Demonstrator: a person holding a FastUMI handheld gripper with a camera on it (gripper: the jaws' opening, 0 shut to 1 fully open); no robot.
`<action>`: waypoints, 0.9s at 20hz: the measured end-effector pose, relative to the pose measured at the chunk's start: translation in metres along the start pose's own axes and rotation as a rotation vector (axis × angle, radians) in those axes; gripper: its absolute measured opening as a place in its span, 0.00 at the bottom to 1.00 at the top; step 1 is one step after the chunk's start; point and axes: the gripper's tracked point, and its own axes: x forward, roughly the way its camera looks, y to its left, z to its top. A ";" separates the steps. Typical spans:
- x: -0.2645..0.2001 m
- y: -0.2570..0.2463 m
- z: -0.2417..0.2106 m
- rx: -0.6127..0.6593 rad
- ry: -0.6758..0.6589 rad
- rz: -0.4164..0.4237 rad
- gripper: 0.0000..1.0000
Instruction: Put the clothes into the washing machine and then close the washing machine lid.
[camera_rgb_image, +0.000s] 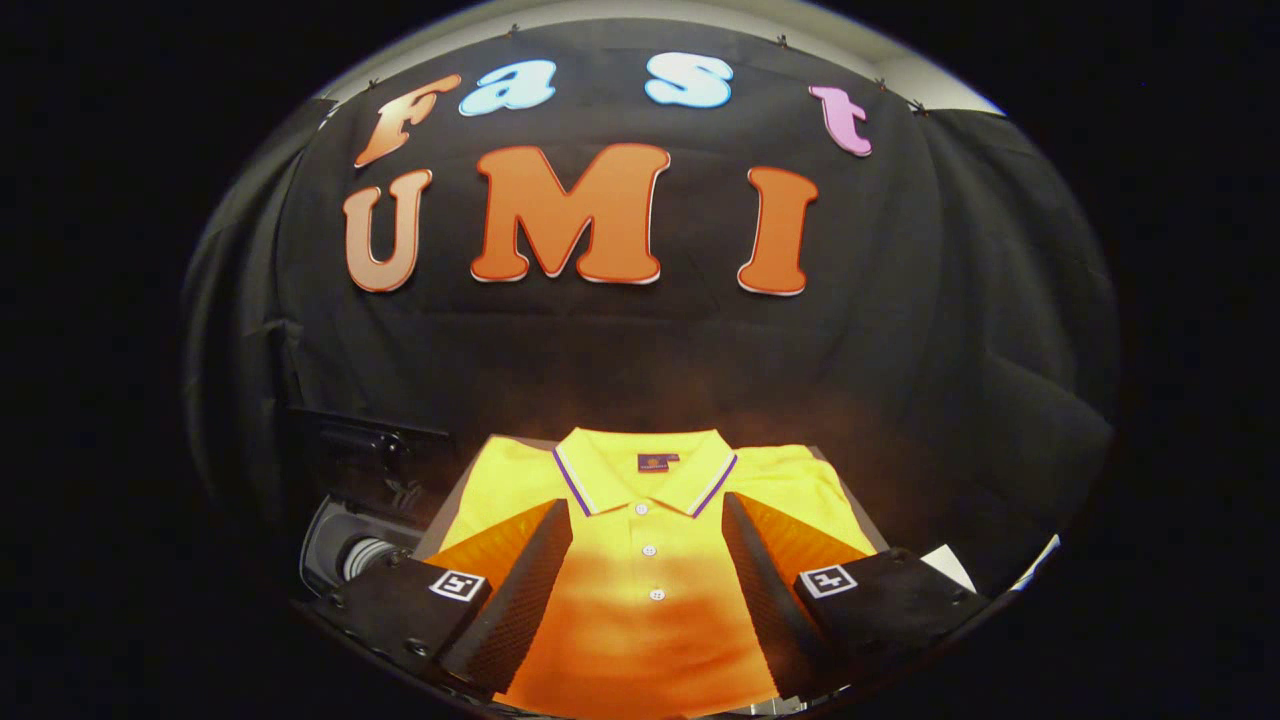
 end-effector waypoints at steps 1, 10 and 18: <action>0.009 -0.002 -0.007 0.009 0.036 0.002 0.98; 0.047 -0.011 -0.047 0.086 0.284 0.025 0.98; 0.049 -0.007 -0.044 0.080 0.439 0.028 0.98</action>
